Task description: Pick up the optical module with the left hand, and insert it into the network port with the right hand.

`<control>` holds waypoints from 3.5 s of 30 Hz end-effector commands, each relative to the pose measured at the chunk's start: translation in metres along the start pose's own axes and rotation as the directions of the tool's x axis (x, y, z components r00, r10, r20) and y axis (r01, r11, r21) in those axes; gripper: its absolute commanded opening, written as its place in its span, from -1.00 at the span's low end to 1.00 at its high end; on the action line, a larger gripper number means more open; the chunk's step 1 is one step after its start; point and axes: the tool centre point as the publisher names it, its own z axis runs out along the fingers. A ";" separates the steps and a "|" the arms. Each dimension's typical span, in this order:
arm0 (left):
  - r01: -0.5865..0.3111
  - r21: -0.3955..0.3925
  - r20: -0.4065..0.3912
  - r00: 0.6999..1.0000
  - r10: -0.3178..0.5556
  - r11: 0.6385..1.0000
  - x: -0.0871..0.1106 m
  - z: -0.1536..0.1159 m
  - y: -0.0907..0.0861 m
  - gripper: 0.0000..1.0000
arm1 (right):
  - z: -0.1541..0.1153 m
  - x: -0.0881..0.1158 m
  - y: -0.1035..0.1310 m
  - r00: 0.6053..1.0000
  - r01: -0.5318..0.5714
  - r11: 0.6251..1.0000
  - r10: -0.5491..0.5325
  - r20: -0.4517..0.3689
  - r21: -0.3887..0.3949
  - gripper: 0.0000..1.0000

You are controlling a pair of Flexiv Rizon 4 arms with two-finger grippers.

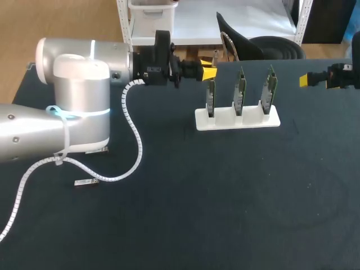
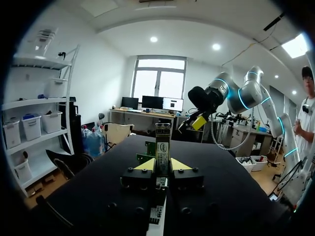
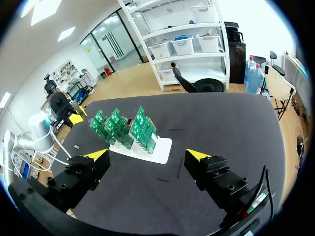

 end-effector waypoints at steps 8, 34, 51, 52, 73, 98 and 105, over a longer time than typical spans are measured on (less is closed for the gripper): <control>0.000 -0.001 0.000 1.000 0.000 1.000 0.000 0.002 0.001 -1.00 | -0.004 -0.002 0.002 0.999 0.047 0.999 -0.047 0.015 0.011 1.00; 0.000 -0.001 0.000 1.000 0.000 1.000 0.000 0.002 0.001 -1.00 | 0.024 -0.064 0.064 0.580 0.695 0.275 -0.761 0.292 -0.664 1.00; 0.000 -0.001 0.000 1.000 0.000 1.000 0.000 0.002 0.001 -1.00 | 0.067 -0.073 0.114 0.533 0.627 -0.006 -0.726 0.435 -0.779 1.00; 0.000 -0.001 0.000 1.000 0.000 1.000 0.000 0.002 0.001 -1.00 | 0.070 -0.074 0.117 0.540 0.620 -0.012 -0.719 0.438 -0.784 1.00; 0.000 -0.001 0.000 1.000 0.000 1.000 0.000 0.002 0.001 -1.00 | 0.095 -0.068 0.158 0.573 0.618 0.026 -0.699 0.428 -0.786 1.00; 0.000 -0.001 0.000 1.000 0.000 1.000 0.000 0.002 0.001 -1.00 | 0.107 -0.071 0.167 0.590 0.758 0.334 -0.718 0.370 -0.561 1.00; 0.000 -0.001 0.000 1.000 0.000 1.000 0.000 0.002 0.001 -1.00 | 0.108 -0.071 0.172 0.598 0.751 0.330 -0.708 0.375 -0.572 1.00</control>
